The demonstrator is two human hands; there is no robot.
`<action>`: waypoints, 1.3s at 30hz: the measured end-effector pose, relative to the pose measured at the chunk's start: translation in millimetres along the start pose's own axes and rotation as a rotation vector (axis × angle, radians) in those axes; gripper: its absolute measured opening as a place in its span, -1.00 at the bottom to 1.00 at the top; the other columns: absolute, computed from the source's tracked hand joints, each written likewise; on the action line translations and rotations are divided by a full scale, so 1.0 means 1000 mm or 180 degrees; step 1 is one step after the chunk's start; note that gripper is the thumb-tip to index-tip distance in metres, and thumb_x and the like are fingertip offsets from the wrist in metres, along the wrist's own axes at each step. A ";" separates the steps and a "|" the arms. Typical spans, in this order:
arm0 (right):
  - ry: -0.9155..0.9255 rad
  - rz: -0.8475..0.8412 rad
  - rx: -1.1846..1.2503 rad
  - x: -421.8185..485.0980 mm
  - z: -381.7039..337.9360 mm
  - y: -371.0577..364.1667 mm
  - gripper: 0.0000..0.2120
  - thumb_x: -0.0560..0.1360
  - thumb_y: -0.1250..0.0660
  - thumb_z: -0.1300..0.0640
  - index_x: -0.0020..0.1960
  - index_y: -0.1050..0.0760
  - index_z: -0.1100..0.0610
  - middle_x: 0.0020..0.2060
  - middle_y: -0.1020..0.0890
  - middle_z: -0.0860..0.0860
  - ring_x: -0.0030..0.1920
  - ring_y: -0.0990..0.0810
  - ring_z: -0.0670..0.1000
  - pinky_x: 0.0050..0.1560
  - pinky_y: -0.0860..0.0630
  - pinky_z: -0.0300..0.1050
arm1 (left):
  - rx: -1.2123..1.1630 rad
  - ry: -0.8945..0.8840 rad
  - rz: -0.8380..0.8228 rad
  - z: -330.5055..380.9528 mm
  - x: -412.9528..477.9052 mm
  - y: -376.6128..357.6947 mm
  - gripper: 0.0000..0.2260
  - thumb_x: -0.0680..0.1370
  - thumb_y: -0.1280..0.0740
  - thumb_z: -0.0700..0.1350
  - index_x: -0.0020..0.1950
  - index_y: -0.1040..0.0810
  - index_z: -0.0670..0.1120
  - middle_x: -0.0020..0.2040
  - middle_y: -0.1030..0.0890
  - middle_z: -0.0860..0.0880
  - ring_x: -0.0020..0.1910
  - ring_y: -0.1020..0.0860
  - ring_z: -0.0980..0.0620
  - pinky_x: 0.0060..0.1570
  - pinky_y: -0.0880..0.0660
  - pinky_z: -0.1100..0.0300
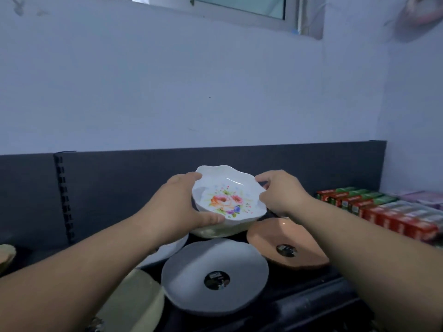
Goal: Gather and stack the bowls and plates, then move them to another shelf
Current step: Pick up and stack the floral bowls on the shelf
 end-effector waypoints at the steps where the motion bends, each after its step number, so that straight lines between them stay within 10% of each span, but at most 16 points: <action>1: -0.0009 0.0005 -0.0030 0.006 0.015 0.011 -0.60 0.37 -0.15 0.40 0.11 -0.59 0.20 0.03 -0.65 0.10 0.00 -0.64 0.20 -0.15 -0.61 0.04 | -0.0007 -0.0031 0.0005 0.015 0.009 -0.010 -0.11 0.27 -0.53 0.21 0.50 -0.20 0.08 0.46 -0.30 0.07 0.36 -0.39 0.08 0.27 -0.36 0.19; 9: -0.0257 -0.0020 -0.0107 0.069 0.140 0.079 -0.55 0.36 -0.11 0.40 0.20 -0.52 0.29 0.12 -0.63 0.22 -0.27 -0.52 0.03 -0.26 -0.51 -0.05 | -0.0170 -0.0075 0.0035 0.102 0.073 -0.100 -0.17 0.29 -0.53 0.18 0.47 -0.22 0.12 0.42 -0.34 0.10 0.32 -0.41 0.09 0.23 -0.37 0.20; 12: -0.0351 -0.0087 -0.0216 0.091 0.178 0.083 -0.55 0.36 -0.12 0.40 0.18 -0.57 0.25 0.05 -0.69 0.16 -0.09 -0.68 0.10 -0.05 -0.62 0.10 | -0.0145 -0.0029 -0.0084 0.117 0.090 -0.130 -0.18 0.30 -0.52 0.18 0.46 -0.22 0.13 0.41 -0.34 0.10 0.31 -0.40 0.10 0.26 -0.39 0.16; 20: -0.0464 -0.0528 -0.0519 0.130 0.235 0.050 -0.76 0.39 -0.15 0.38 -0.23 -0.58 0.20 -0.27 -0.56 0.06 -0.20 -0.49 0.10 -0.28 -0.42 -0.18 | 0.0149 0.0250 -0.0325 0.115 0.121 -0.176 -0.12 0.33 -0.49 0.21 0.52 -0.12 0.07 0.49 -0.23 0.05 0.37 -0.37 0.08 0.30 -0.34 0.20; 25: -0.0447 -0.0690 -0.0754 0.149 0.244 0.028 -0.75 0.49 -0.22 0.34 0.06 -0.61 0.20 0.06 -0.68 0.12 0.10 -0.63 0.11 0.04 -0.57 -0.14 | 0.0263 0.0311 -0.0401 0.110 0.128 -0.188 -0.16 0.36 -0.48 0.19 0.52 -0.13 0.08 0.49 -0.22 0.08 0.37 -0.36 0.10 0.29 -0.34 0.23; 32: -0.0401 -0.0936 -0.1217 0.165 0.250 0.008 -0.76 0.46 -0.27 0.32 -0.35 -0.40 0.12 -0.37 -0.54 -0.01 -0.41 -0.41 -0.03 -0.49 -0.31 -0.22 | 0.0331 0.0362 -0.0419 0.105 0.134 -0.192 -0.18 0.37 -0.47 0.19 0.51 -0.15 0.07 0.48 -0.22 0.08 0.36 -0.37 0.10 0.28 -0.34 0.25; 39: -0.0149 -0.1356 -0.1931 0.168 0.246 0.003 -0.88 0.47 -0.38 0.18 -0.22 -0.47 0.09 -0.34 -0.48 -0.01 -0.36 -0.44 -0.03 -0.37 -0.43 -0.20 | 0.0326 0.0332 -0.0423 0.107 0.137 -0.195 -0.19 0.37 -0.46 0.20 0.51 -0.16 0.07 0.48 -0.23 0.09 0.34 -0.38 0.11 0.22 -0.34 0.27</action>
Point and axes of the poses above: each hand's wrist, its own x-axis towards the middle knuckle, its own y-axis out of the back of the hand, z = x × y, the point moved 6 cm from there along x, towards the middle knuckle
